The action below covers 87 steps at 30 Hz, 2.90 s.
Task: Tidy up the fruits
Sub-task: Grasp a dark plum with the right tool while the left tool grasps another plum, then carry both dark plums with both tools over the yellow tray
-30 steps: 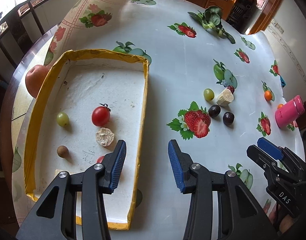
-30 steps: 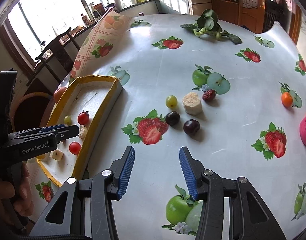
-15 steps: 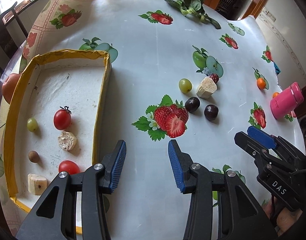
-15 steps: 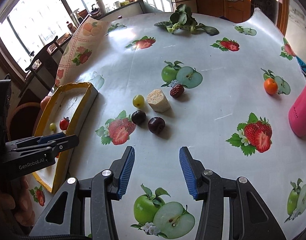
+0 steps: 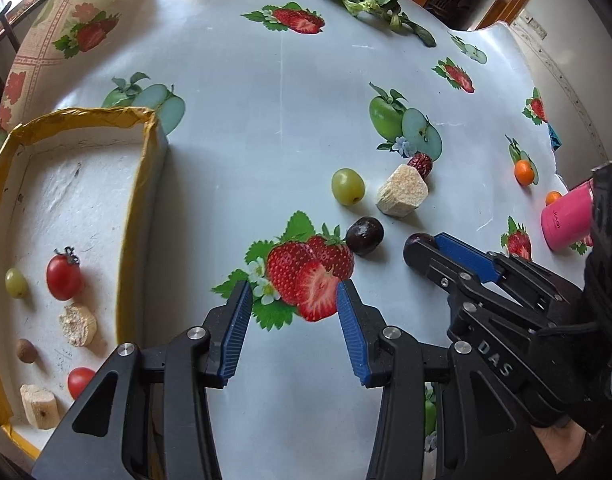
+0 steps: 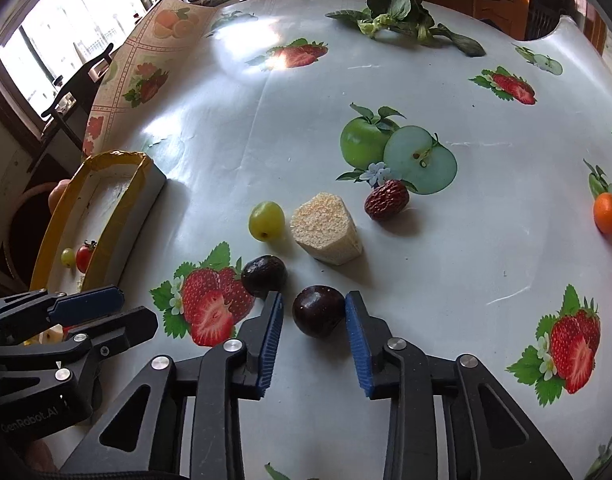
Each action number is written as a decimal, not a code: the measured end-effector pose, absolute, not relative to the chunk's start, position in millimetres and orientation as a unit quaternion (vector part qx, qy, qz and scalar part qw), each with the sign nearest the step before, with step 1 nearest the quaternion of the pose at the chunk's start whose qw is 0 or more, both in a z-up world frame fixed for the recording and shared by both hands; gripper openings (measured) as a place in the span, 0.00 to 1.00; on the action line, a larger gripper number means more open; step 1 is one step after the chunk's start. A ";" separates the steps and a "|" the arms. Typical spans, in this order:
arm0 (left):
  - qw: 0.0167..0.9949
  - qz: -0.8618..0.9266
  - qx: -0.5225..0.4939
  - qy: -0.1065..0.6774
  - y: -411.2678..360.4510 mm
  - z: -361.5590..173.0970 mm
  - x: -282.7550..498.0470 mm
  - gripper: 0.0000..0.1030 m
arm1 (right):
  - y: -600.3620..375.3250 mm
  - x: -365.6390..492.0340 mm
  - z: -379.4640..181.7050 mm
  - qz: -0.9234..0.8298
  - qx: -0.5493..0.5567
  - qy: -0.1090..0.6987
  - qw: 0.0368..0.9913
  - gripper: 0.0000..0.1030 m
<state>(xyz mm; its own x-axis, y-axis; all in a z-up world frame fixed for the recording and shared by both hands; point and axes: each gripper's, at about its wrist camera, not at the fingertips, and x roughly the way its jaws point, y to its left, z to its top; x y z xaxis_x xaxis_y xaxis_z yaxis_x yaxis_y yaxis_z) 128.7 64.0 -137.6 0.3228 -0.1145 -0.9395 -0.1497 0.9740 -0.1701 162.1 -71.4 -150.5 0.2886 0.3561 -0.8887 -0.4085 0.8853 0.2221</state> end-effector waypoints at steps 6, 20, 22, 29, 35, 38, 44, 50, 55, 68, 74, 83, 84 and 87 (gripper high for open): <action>0.798 -0.014 -0.111 0.592 34.7 -155.3 155.3 0.40 | -113.9 154.0 -127.4 0.222 0.013 0.530 0.818 0.25; 0.809 0.000 -0.049 0.586 14.8 -157.3 156.1 0.19 | -154.8 140.5 -112.1 0.197 0.054 0.527 0.825 0.25; 0.812 0.004 -0.043 0.581 15.8 -151.1 147.5 0.19 | -153.2 135.3 -108.7 0.200 0.052 0.526 0.825 0.25; 0.821 0.016 -0.042 0.569 24.0 -130.3 119.4 0.20 | -139.4 118.3 -94.1 0.213 0.045 0.518 0.827 0.25; 0.827 0.026 -0.043 0.559 35.8 -114.7 98.6 0.19 | -124.3 103.0 -81.5 0.223 0.038 0.511 0.829 0.25; 0.831 0.030 -0.044 0.554 42.2 -107.5 89.9 0.20 | -116.1 96.8 -75.3 0.229 0.036 0.508 0.830 0.25; 0.835 0.041 -0.054 0.546 59.5 -96.0 73.9 0.20 | -98.5 85.1 -63.0 0.242 0.025 0.500 0.831 0.25; 0.838 0.053 -0.062 0.539 76.5 -87.7 59.5 0.20 | -81.5 74.5 -54.8 0.256 0.014 0.494 0.831 0.25; 0.838 0.064 -0.068 0.537 92.0 -84.0 49.3 0.20 | -66.3 67.9 -51.2 0.268 0.006 0.491 0.829 0.25; 0.837 0.088 -0.083 0.533 127.4 -79.4 37.1 0.20 | -29.4 59.7 -49.1 0.293 -0.010 0.489 0.822 0.25; 0.837 0.094 -0.086 0.532 137.1 -78.7 35.9 0.20 | -20.3 59.8 -50.6 0.300 -0.012 0.489 0.819 0.25; 0.835 0.102 -0.091 0.533 151.1 -80.7 36.0 0.20 | -7.0 64.3 -53.4 0.308 -0.014 0.491 0.815 0.25; 0.834 0.103 -0.092 0.534 153.0 -81.3 36.6 0.19 | -4.5 64.8 -53.9 0.309 -0.016 0.491 0.814 0.25; 0.832 0.108 -0.095 0.535 160.1 -83.4 37.0 0.20 | 3.3 66.3 -55.6 0.314 -0.018 0.492 0.812 0.25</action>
<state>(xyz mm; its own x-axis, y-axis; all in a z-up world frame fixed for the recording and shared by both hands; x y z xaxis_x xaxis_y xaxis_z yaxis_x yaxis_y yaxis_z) 37.0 160.1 -83.4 0.4040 0.0784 -0.9114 -0.2809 0.9588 -0.0421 66.3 3.3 -55.6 0.3181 0.4926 -0.8100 -0.5275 0.8019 0.2805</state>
